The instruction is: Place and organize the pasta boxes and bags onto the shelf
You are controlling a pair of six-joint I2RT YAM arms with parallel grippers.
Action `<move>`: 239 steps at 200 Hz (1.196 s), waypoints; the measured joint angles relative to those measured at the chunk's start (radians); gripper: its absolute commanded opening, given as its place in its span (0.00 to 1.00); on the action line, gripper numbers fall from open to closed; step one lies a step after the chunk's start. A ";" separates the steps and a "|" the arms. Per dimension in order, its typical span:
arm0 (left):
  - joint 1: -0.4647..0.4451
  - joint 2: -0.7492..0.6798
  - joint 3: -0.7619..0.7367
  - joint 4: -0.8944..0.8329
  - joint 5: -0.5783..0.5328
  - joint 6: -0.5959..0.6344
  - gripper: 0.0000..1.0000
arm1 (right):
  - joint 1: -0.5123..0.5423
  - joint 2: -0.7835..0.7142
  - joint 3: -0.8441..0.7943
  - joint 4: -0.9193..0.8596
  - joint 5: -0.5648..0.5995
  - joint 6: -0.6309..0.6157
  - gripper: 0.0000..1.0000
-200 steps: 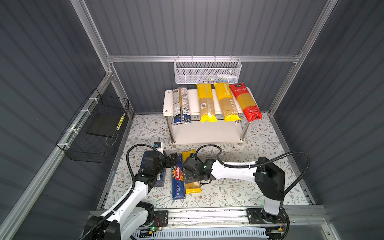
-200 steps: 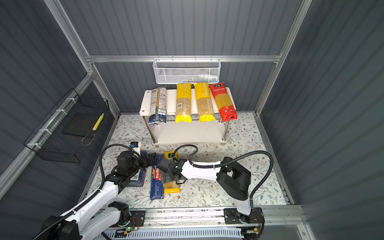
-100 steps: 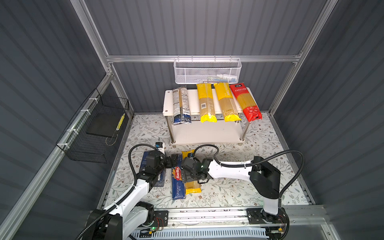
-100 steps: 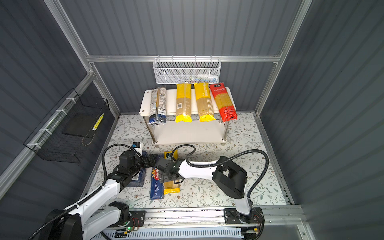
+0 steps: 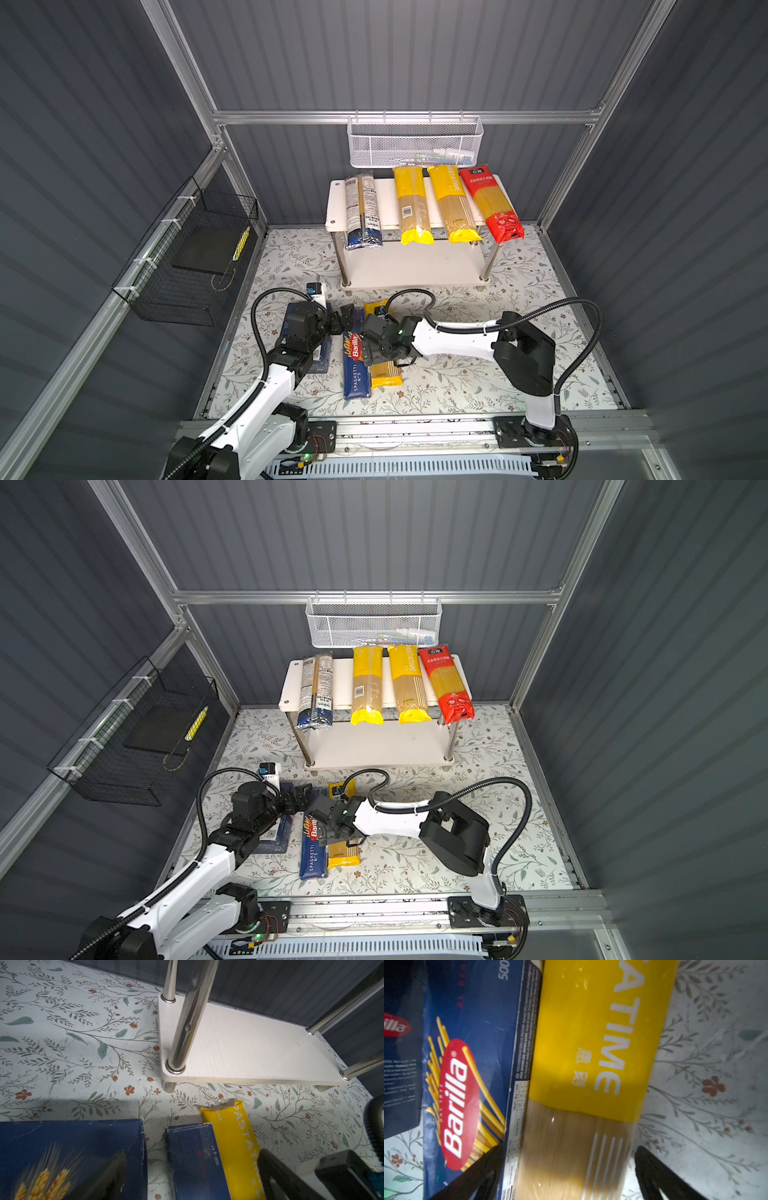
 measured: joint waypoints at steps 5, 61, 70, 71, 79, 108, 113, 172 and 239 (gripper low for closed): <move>0.000 0.000 0.000 0.000 0.000 0.000 0.99 | 0.000 0.000 -0.003 -0.002 0.001 0.000 0.99; 0.000 0.004 0.000 0.000 0.000 0.000 0.99 | -0.003 -0.003 -0.042 0.000 0.009 0.005 0.99; 0.000 0.005 0.000 0.000 0.000 0.000 0.99 | -0.005 -0.006 -0.049 0.008 0.007 0.005 0.99; 0.000 0.005 0.000 0.000 0.000 0.000 0.99 | -0.005 -0.007 -0.051 0.010 0.006 0.005 0.99; 0.000 0.006 0.000 0.000 0.000 0.000 0.99 | -0.008 -0.015 -0.065 0.021 0.003 0.005 0.99; 0.000 0.006 0.000 0.000 0.000 0.000 0.99 | -0.024 -0.075 -0.142 0.032 -0.001 0.003 0.99; 0.000 0.006 0.000 0.000 0.000 0.000 0.99 | -0.027 -0.088 -0.154 0.027 0.000 0.003 0.99; 0.000 0.006 0.000 0.000 0.001 0.000 0.99 | -0.043 -0.211 -0.243 0.042 -0.031 -0.125 0.99; 0.000 0.006 0.000 0.000 0.001 0.000 0.99 | -0.039 -0.133 -0.097 -0.014 -0.006 -0.276 0.99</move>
